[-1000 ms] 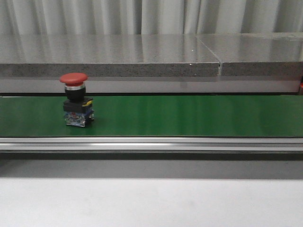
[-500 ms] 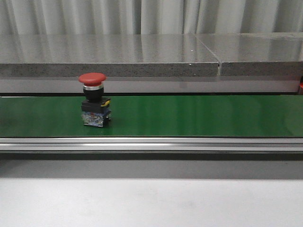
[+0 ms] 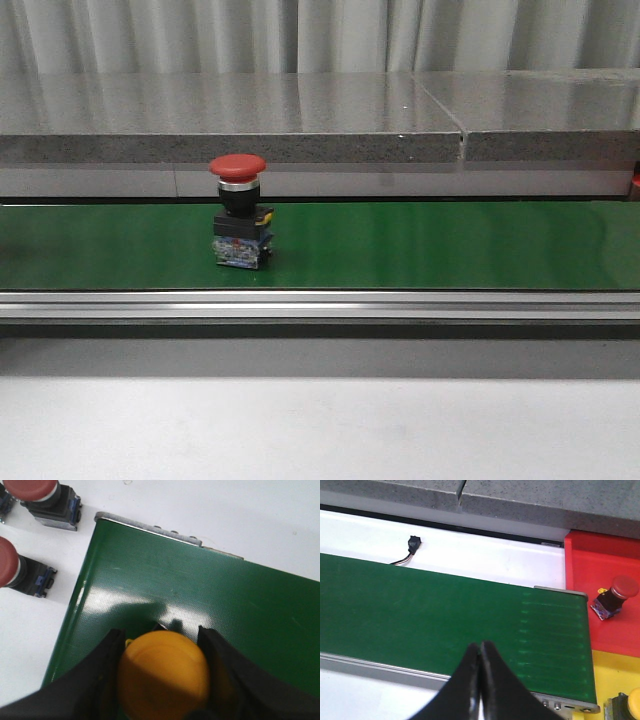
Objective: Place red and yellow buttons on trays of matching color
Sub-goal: 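Carry the yellow button over the belt and lower it with the left gripper, then open the left gripper to release the yellow button and withdraw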
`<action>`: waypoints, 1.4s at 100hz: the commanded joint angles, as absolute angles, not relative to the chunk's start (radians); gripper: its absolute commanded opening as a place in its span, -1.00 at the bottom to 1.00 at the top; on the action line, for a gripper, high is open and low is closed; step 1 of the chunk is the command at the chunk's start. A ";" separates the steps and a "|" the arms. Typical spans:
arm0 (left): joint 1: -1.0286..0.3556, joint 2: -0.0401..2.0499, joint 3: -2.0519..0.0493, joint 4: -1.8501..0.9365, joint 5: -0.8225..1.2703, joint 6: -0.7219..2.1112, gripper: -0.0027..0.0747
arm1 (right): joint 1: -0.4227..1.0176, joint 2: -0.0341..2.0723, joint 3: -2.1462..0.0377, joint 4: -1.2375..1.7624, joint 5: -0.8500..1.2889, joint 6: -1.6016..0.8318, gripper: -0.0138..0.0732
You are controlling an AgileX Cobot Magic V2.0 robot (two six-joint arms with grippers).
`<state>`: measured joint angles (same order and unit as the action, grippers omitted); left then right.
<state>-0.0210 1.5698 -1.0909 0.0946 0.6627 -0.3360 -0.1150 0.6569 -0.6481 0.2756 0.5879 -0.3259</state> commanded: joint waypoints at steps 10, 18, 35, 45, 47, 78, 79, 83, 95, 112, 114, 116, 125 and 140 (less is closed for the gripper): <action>-0.024 1.548 -1.113 0.118 0.645 -0.325 -0.32 | -0.112 0.656 -0.671 0.282 0.526 -0.332 -0.84; -0.024 1.548 -1.113 0.107 0.639 -0.302 0.06 | -0.112 0.656 -0.671 0.282 0.526 -0.332 -0.84; -0.029 1.548 -1.130 0.082 0.640 -0.290 0.58 | -0.112 0.656 -0.671 0.282 0.526 -0.332 -0.84; -0.051 1.548 -1.162 0.082 0.644 -0.280 0.58 | -0.112 0.656 -0.671 0.282 0.526 -0.332 -0.84; -0.055 1.548 -1.168 0.082 0.649 -0.280 0.58 | -0.112 0.656 -0.671 0.282 0.526 -0.332 -0.84; -0.099 1.544 -1.317 0.084 0.691 -0.244 0.57 | -0.112 0.656 -0.671 0.282 0.526 -0.332 -0.84; -0.101 1.543 -1.319 0.084 0.691 -0.242 0.57 | -0.112 0.656 -0.671 0.282 0.526 -0.332 -0.84; -0.106 1.539 -1.329 0.086 0.691 -0.229 0.56 | -0.112 0.656 -0.671 0.282 0.526 -0.332 -0.84; -0.133 1.500 -1.336 0.087 0.672 -0.218 0.53 | -0.112 0.656 -0.671 0.282 0.526 -0.332 -0.84; -0.182 1.416 -1.316 0.090 0.640 -0.218 0.53 | -0.112 0.656 -0.671 0.282 0.526 -0.332 -0.84; -0.189 1.402 -1.310 0.090 0.630 -0.218 0.53 | -0.112 0.656 -0.671 0.282 0.526 -0.332 -0.84; -0.196 1.389 -1.302 0.090 0.624 -0.218 0.53 | -0.112 0.656 -0.671 0.282 0.526 -0.332 -0.84; -0.225 1.326 -1.253 0.090 0.574 -0.218 0.53 | -0.112 0.656 -0.671 0.282 0.526 -0.332 -0.84; -0.240 1.193 -1.129 0.090 0.485 -0.227 0.53 | -0.112 0.656 -0.671 0.282 0.526 -0.332 -0.84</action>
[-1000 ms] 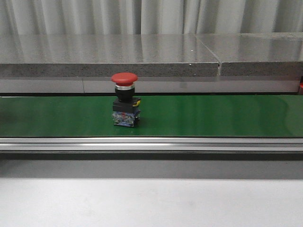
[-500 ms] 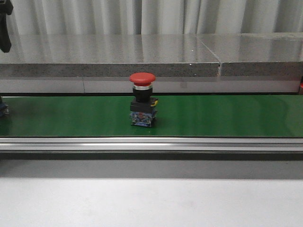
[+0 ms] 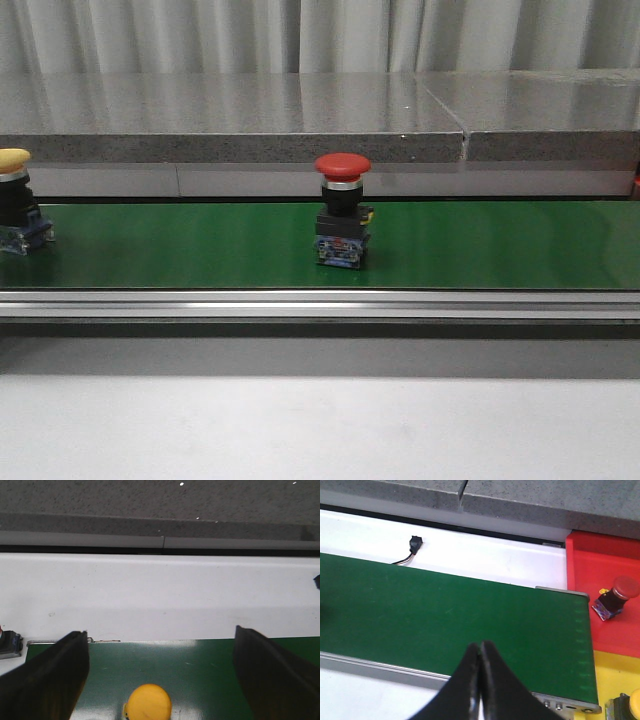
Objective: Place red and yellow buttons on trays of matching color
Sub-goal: 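Open the left gripper to release the yellow button and withdraw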
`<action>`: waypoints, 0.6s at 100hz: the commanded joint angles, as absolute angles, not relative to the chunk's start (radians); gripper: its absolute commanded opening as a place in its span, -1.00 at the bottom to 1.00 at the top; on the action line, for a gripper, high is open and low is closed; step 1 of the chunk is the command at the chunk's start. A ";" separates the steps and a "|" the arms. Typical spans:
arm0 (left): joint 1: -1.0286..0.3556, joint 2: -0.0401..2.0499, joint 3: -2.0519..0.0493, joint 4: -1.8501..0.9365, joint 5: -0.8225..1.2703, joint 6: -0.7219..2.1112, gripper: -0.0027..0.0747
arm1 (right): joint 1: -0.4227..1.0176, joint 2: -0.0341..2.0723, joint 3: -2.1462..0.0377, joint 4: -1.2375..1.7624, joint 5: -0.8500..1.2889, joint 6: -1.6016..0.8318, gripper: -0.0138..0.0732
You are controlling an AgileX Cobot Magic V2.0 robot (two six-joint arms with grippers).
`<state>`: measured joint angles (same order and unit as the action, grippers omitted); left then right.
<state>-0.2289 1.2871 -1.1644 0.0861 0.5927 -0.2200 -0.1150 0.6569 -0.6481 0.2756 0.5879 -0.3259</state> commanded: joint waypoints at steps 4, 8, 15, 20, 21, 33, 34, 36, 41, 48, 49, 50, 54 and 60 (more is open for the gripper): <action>-0.240 1.154 -1.089 0.090 0.474 -0.228 0.53 | -0.112 0.656 -0.671 0.282 0.526 -0.332 -0.84; -0.240 1.122 -1.048 0.090 0.461 -0.228 0.53 | -0.112 0.656 -0.671 0.282 0.526 -0.332 -0.84; -0.240 1.054 -0.978 0.090 0.436 -0.228 0.53 | -0.112 0.656 -0.671 0.282 0.526 -0.332 -0.84; -0.240 1.004 -0.926 0.090 0.415 -0.229 0.53 | -0.112 0.656 -0.671 0.282 0.526 -0.332 -0.84; -0.240 0.989 -0.919 0.090 0.409 -0.229 0.53 | -0.112 0.656 -0.671 0.282 0.526 -0.332 -0.84; -0.240 0.864 -0.789 0.087 0.356 -0.231 0.53 | -0.112 0.656 -0.671 0.282 0.526 -0.332 -0.84; -0.240 0.857 -0.782 0.087 0.354 -0.231 0.53 | -0.112 0.656 -0.671 0.282 0.526 -0.332 -0.84; -0.240 0.837 -0.762 0.087 0.348 -0.233 0.53 | -0.112 0.656 -0.671 0.282 0.526 -0.332 -0.84; -0.240 0.787 -0.718 0.087 0.338 -0.244 0.51 | -0.112 0.656 -0.671 0.282 0.526 -0.332 -0.84; -0.240 0.719 -0.660 0.087 0.334 -0.256 0.43 | -0.112 0.656 -0.671 0.282 0.526 -0.332 -0.84; -0.240 0.707 -0.654 0.087 0.334 -0.256 0.42 | -0.112 0.656 -0.671 0.282 0.526 -0.332 -0.84; -0.240 0.701 -0.643 0.087 0.334 -0.256 0.40 | -0.112 0.656 -0.671 0.282 0.526 -0.332 -0.84; -0.240 0.666 -0.612 0.087 0.334 -0.256 0.33 | -0.112 0.656 -0.671 0.282 0.526 -0.332 -0.84; -0.240 0.620 -0.575 0.087 0.334 -0.256 0.17 | -0.112 0.656 -0.671 0.282 0.526 -0.332 -0.84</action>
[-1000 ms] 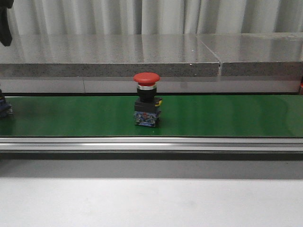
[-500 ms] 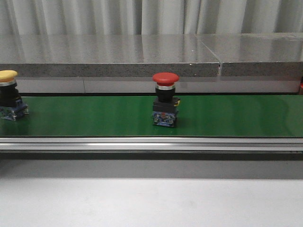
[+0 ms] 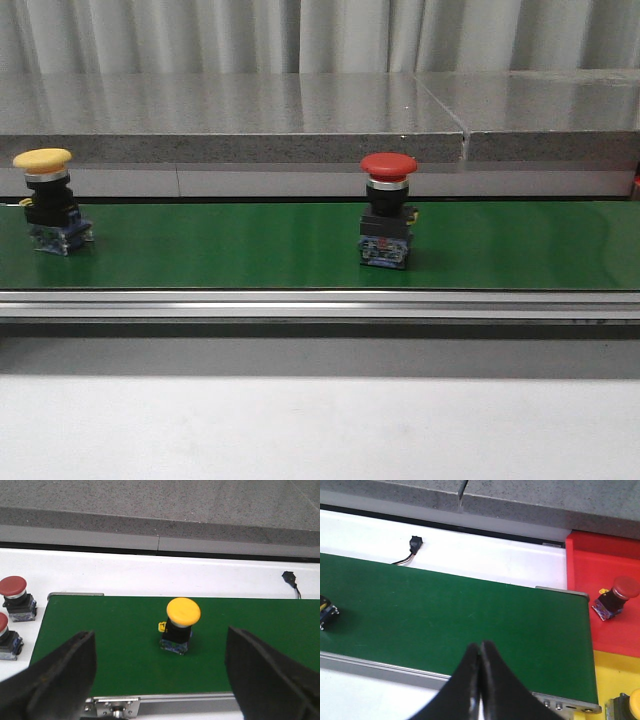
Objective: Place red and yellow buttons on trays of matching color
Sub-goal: 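Open the left gripper to release the yellow button and withdraw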
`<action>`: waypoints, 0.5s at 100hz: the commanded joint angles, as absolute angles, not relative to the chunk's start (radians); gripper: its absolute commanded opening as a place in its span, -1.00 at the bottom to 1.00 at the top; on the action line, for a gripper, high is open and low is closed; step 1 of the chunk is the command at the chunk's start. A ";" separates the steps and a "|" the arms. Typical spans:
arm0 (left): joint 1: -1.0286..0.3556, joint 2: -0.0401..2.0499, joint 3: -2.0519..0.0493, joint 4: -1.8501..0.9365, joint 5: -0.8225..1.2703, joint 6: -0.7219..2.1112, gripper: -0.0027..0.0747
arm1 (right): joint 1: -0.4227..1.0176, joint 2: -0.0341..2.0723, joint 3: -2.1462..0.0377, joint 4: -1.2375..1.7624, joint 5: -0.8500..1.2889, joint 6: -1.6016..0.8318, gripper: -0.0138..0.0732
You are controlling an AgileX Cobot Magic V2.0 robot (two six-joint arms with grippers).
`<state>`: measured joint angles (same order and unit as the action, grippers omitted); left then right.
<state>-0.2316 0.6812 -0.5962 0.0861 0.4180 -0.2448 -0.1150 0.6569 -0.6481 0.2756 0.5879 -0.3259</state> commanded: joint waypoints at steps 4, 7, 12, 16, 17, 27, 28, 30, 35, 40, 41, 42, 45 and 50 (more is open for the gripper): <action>-0.240 0.597 -0.550 0.087 0.332 -0.256 0.05 | -0.112 0.656 -0.671 0.282 0.526 -0.332 -0.84; -0.240 0.576 -0.535 0.087 0.332 -0.256 -0.04 | -0.112 0.656 -0.671 0.282 0.526 -0.332 -0.84; -0.240 0.551 -0.515 0.087 0.332 -0.256 -0.21 | -0.112 0.656 -0.671 0.282 0.526 -0.332 -0.84; -0.240 0.536 -0.503 0.086 0.332 -0.256 -0.36 | -0.112 0.656 -0.671 0.282 0.526 -0.332 -0.84; -0.240 0.531 -0.501 0.086 0.332 -0.256 -0.39 | -0.112 0.656 -0.671 0.282 0.526 -0.332 -0.84; -0.240 0.511 -0.486 0.086 0.330 -0.256 -0.80 | -0.112 0.656 -0.671 0.282 0.526 -0.332 -0.84; -0.240 0.511 -0.486 0.086 0.330 -0.256 -0.83 | -0.112 0.656 -0.671 0.282 0.526 -0.332 -0.84; -0.240 0.511 -0.486 0.086 0.330 -0.256 -0.91 | -0.112 0.656 -0.671 0.282 0.526 -0.332 -0.84; -0.240 0.511 -0.486 0.086 0.328 -0.256 -0.98 | -0.112 0.656 -0.671 0.282 0.526 -0.332 -0.84; -0.240 0.511 -0.486 0.086 0.328 -0.256 -0.98 | -0.112 0.656 -0.671 0.282 0.526 -0.332 -0.84; -0.240 0.511 -0.486 0.086 0.328 -0.256 -0.98 | -0.112 0.656 -0.671 0.282 0.525 -0.332 -0.84; -0.240 0.511 -0.486 0.086 0.328 -0.256 -0.98 | -0.112 0.656 -0.671 0.282 0.525 -0.332 -0.84; -0.240 0.511 -0.486 0.083 0.328 -0.256 -0.98 | -0.112 0.656 -0.671 0.282 0.519 -0.332 -0.84; -0.240 0.511 -0.486 0.082 0.328 -0.256 -0.98 | -0.112 0.656 -0.671 0.282 0.500 -0.332 -0.84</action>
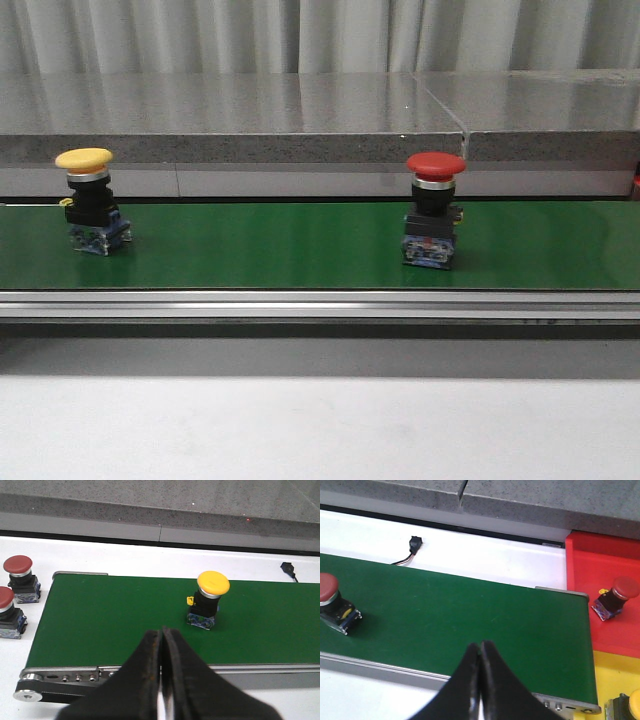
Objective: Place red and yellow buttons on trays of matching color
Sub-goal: 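Open the left gripper to release the yellow button and withdraw, then lower the right gripper onto the red button arriving at the belt end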
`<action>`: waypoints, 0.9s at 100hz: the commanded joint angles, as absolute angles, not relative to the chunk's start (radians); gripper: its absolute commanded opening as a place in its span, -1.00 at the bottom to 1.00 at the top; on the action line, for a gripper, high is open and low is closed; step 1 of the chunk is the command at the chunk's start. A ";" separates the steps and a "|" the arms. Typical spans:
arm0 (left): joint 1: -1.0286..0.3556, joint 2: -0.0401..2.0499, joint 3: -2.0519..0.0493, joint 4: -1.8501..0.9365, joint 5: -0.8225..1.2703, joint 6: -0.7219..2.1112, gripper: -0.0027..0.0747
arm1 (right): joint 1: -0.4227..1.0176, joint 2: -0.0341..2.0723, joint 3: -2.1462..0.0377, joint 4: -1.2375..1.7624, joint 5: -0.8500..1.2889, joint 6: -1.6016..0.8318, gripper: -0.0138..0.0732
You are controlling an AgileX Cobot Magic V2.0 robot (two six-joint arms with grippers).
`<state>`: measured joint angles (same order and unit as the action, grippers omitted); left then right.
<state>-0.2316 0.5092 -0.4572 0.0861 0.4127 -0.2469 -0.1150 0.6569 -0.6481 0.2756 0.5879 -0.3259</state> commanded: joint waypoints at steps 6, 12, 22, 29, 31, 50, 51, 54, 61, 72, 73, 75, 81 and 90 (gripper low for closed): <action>-0.240 0.511 -0.486 0.082 0.328 -0.256 -0.98 | -0.112 0.657 -0.671 0.282 0.479 -0.332 -0.84; -0.240 0.511 -0.486 0.082 0.328 -0.256 -0.98 | -0.112 0.657 -0.671 0.282 0.480 -0.332 -0.84; -0.240 0.511 -0.486 0.082 0.328 -0.256 -0.98 | -0.112 0.657 -0.671 0.282 0.480 -0.332 -0.84; -0.240 0.511 -0.486 0.082 0.328 -0.256 -0.98 | -0.112 0.657 -0.671 0.282 0.480 -0.332 -0.84; -0.240 0.511 -0.486 0.082 0.328 -0.256 -0.98 | -0.112 0.657 -0.671 0.282 0.482 -0.332 -0.84; -0.240 0.511 -0.486 0.082 0.328 -0.256 -0.98 | -0.112 0.662 -0.671 0.282 0.514 -0.332 -0.81; -0.240 0.511 -0.486 0.082 0.328 -0.256 -0.98 | -0.112 0.662 -0.671 0.282 0.515 -0.332 -0.80; -0.240 0.511 -0.486 0.082 0.328 -0.256 -0.98 | -0.112 0.662 -0.671 0.282 0.526 -0.332 -0.74; -0.240 0.511 -0.486 0.082 0.328 -0.256 -0.98 | -0.112 0.662 -0.671 0.282 0.544 -0.332 -0.47; -0.240 0.511 -0.486 0.082 0.328 -0.256 -0.98 | -0.112 0.662 -0.671 0.282 0.549 -0.332 0.29; -0.240 0.511 -0.486 0.082 0.328 -0.256 -0.98 | -0.112 0.662 -0.671 0.282 0.549 -0.332 0.34; -0.240 0.511 -0.486 0.082 0.328 -0.256 -0.98 | -0.112 0.662 -0.671 0.282 0.549 -0.332 0.48; -0.240 0.511 -0.486 0.082 0.328 -0.256 -0.98 | -0.112 0.662 -0.671 0.284 0.553 -0.332 0.82; -0.240 0.511 -0.486 0.082 0.328 -0.256 -0.98 | -0.112 0.662 -0.671 0.300 0.559 -0.332 0.78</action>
<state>-0.2323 0.5092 -0.4566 0.0861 0.4034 -0.2469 -0.1150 0.6569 -0.6481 0.2756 0.6127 -0.3259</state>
